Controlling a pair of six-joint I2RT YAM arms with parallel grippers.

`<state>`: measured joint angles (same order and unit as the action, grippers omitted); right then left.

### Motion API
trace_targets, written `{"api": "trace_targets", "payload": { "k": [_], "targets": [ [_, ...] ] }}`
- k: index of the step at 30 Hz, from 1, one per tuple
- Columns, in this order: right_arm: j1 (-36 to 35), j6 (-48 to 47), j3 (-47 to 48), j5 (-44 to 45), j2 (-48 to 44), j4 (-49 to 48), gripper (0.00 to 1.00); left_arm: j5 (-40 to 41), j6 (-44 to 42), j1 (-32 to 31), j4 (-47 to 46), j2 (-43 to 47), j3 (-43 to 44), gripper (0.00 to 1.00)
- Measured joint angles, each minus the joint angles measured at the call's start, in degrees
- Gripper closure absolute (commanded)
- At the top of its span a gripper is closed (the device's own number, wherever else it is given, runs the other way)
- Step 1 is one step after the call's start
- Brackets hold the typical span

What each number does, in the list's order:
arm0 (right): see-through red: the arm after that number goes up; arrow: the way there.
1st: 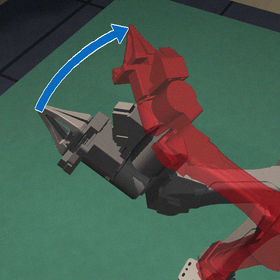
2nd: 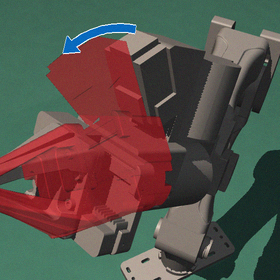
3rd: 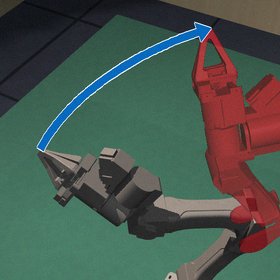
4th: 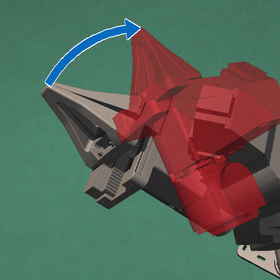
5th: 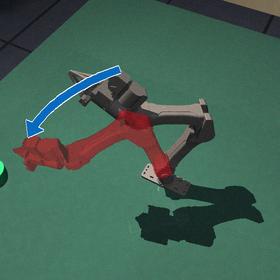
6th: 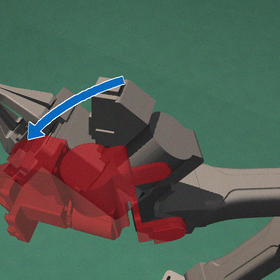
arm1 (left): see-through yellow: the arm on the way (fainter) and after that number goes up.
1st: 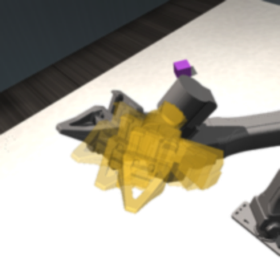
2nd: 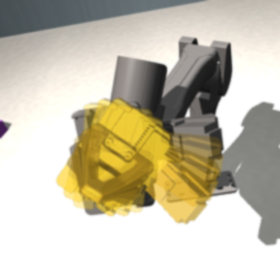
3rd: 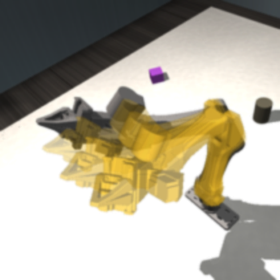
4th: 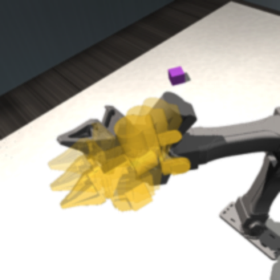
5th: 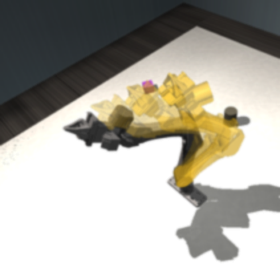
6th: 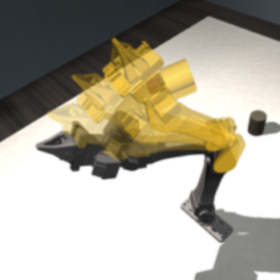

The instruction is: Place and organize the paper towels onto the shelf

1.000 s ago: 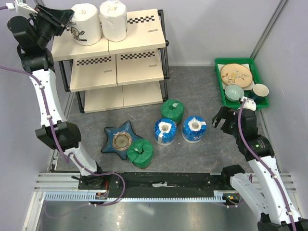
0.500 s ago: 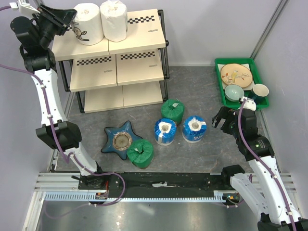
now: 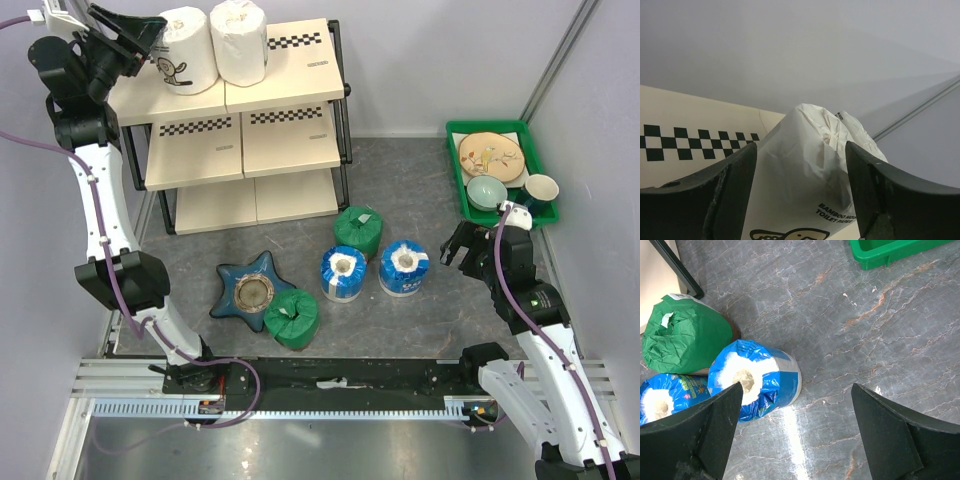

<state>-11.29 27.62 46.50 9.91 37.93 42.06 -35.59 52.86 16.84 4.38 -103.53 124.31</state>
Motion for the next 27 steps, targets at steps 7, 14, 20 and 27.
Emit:
{"api": "trace_targets", "payload": {
  "k": [7, 14, 20, 27],
  "targets": [
    [0.00, 0.00, 0.00, -0.02, 0.00, 0.00, 0.02, 0.15, 0.02, -0.11, 0.00, 0.09, 0.00, 0.08],
    [0.00, 0.00, 0.00, -0.15, 0.00, 0.00, 0.02, 1.53, 0.00, 1.88, 0.68, 1.38, -0.04, 0.00],
    [0.00, 0.00, 0.00, -0.20, 0.00, 0.00, 0.02, 3.87, -0.04, 5.70, 1.53, 7.54, -4.02, 0.00],
    [0.00, -0.02, 0.00, -0.20, 0.00, 0.00, 0.02, 6.99, -2.05, 8.24, 1.99, 20.02, -15.39, 0.00]
  ]
}}
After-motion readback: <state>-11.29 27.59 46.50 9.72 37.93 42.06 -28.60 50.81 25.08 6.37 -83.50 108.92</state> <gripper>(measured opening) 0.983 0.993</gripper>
